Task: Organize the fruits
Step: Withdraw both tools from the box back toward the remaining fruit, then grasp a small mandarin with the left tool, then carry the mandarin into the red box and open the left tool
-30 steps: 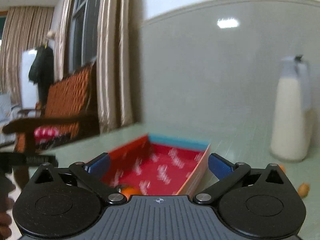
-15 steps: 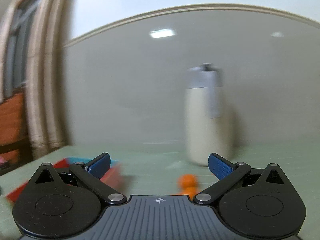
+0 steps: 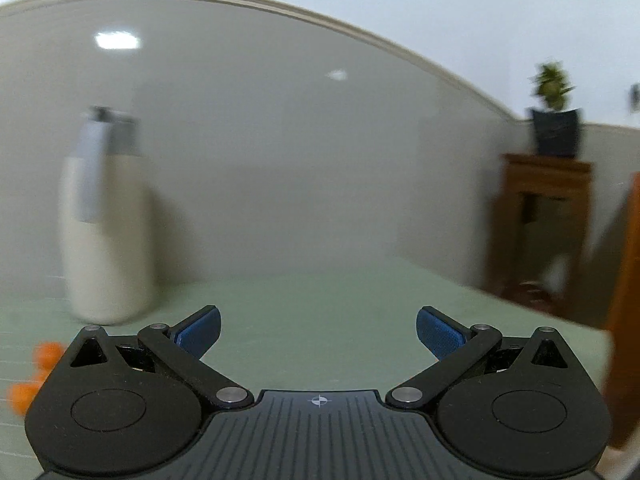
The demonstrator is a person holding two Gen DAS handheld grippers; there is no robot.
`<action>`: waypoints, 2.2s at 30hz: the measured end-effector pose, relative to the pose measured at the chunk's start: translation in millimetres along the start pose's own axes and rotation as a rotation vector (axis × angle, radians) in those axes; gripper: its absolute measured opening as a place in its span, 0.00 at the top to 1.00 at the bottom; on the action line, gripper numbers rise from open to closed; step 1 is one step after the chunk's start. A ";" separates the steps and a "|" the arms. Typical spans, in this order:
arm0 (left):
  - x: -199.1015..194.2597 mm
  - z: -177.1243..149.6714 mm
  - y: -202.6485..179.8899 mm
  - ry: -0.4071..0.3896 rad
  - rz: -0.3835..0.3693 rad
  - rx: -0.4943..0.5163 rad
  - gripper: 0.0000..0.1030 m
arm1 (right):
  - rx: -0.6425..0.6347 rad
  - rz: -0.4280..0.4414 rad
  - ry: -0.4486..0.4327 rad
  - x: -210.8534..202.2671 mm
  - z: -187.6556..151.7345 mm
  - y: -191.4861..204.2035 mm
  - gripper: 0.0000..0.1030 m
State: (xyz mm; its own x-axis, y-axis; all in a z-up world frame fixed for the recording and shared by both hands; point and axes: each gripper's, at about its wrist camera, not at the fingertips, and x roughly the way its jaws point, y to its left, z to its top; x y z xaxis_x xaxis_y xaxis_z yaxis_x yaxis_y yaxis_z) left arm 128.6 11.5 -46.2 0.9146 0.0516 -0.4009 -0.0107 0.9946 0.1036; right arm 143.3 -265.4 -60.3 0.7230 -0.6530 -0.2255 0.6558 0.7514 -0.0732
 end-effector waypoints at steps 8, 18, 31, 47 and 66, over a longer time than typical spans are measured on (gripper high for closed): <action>37.6 10.0 -79.1 0.074 -0.202 0.158 0.14 | -0.015 -0.256 -0.149 -1.2 -4.4 -40.1 0.00; 84.8 6.3 -117.1 0.151 -0.306 0.234 0.26 | 0.026 -0.268 -0.142 5.6 6.2 -60.4 0.00; 129.6 0.3 -134.3 0.234 -0.351 0.206 0.71 | 0.066 -0.165 -0.100 12.3 8.2 -66.5 0.00; 98.8 6.5 -115.1 0.138 -0.282 0.143 0.75 | 0.075 -0.124 -0.094 9.7 8.0 -62.2 0.00; 84.2 12.0 11.2 0.126 0.123 -0.048 0.75 | 0.015 -0.001 -0.118 -2.3 2.2 -38.6 0.00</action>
State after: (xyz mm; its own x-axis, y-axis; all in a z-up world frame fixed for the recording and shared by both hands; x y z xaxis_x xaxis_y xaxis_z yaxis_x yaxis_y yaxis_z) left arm 210.3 25.9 -67.9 0.8473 0.1807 -0.4994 -0.1412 0.9832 0.1161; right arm 116.8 -293.1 -54.8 0.7422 -0.6612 -0.1096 0.6592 0.7497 -0.0585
